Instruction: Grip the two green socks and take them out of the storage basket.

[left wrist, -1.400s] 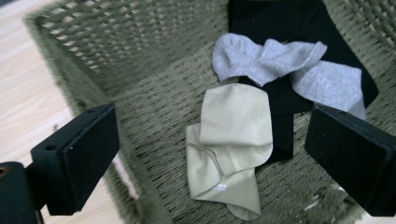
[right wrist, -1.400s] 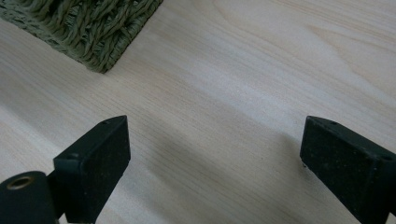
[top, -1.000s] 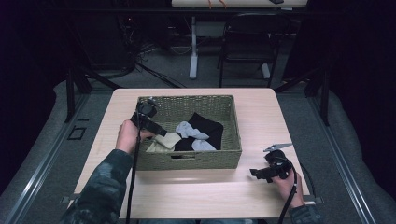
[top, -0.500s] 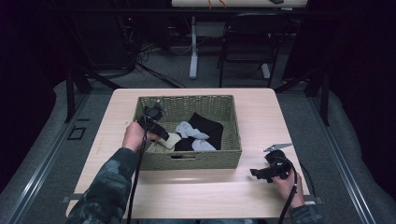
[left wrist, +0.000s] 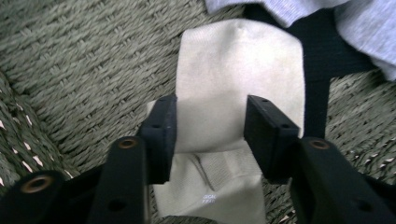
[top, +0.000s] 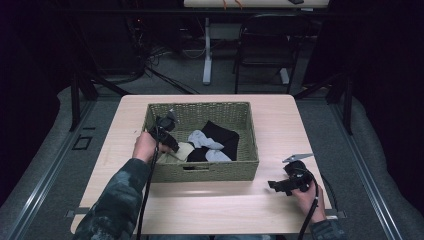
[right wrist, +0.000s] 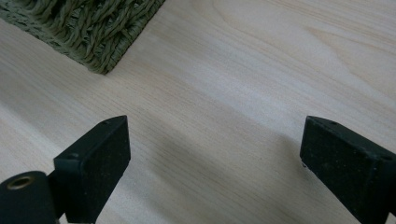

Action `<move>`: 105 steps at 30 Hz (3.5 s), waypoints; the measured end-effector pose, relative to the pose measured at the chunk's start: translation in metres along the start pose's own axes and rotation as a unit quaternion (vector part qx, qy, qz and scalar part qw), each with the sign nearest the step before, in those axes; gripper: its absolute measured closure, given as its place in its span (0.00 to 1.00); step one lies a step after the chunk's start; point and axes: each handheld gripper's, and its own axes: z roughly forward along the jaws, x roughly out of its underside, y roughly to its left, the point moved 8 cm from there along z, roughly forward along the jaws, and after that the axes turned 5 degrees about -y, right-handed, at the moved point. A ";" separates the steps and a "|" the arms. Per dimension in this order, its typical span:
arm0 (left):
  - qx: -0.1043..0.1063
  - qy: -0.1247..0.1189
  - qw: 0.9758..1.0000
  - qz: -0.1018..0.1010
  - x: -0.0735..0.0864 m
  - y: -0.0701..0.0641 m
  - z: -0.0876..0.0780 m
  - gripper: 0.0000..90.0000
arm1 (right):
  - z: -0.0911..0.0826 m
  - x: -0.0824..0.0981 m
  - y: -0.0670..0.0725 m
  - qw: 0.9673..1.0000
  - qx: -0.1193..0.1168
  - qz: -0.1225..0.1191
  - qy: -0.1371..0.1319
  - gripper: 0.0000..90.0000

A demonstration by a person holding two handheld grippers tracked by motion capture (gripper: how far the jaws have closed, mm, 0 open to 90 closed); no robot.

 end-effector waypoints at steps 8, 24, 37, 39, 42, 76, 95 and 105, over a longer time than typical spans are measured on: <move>-0.005 0.000 1.000 0.010 0.001 -0.002 -0.001 0.95 | 0.000 0.000 -0.001 1.000 0.003 -0.003 0.003 0.09; -0.006 -0.055 0.998 0.038 -0.008 -0.011 -0.050 0.98 | 0.000 -0.001 0.000 1.000 -0.002 0.002 -0.003 0.09; -0.021 -0.082 0.994 0.073 -0.022 -0.023 -0.092 0.98 | -0.001 0.000 0.000 1.000 0.001 0.000 0.000 0.09; -0.024 -0.085 0.993 0.076 -0.023 -0.024 -0.096 0.98 | -0.001 0.000 0.000 1.000 0.000 0.000 0.000 0.09; -0.026 -0.087 0.993 0.080 -0.025 -0.024 -0.100 0.98 | -0.001 0.000 0.000 1.000 0.000 0.000 0.000 0.09; -0.056 -0.132 0.987 0.078 -0.039 -0.012 -0.166 0.98 | -0.001 0.000 0.000 1.000 -0.001 -0.002 0.003 0.09; -0.093 -0.186 0.978 0.031 -0.025 0.027 -0.231 0.98 | 0.000 0.000 0.001 1.000 -0.001 -0.001 0.000 0.09; -0.108 -0.194 0.975 -0.004 -0.001 0.056 -0.244 0.98 | 0.001 0.000 0.001 1.000 -0.002 -0.002 0.002 0.09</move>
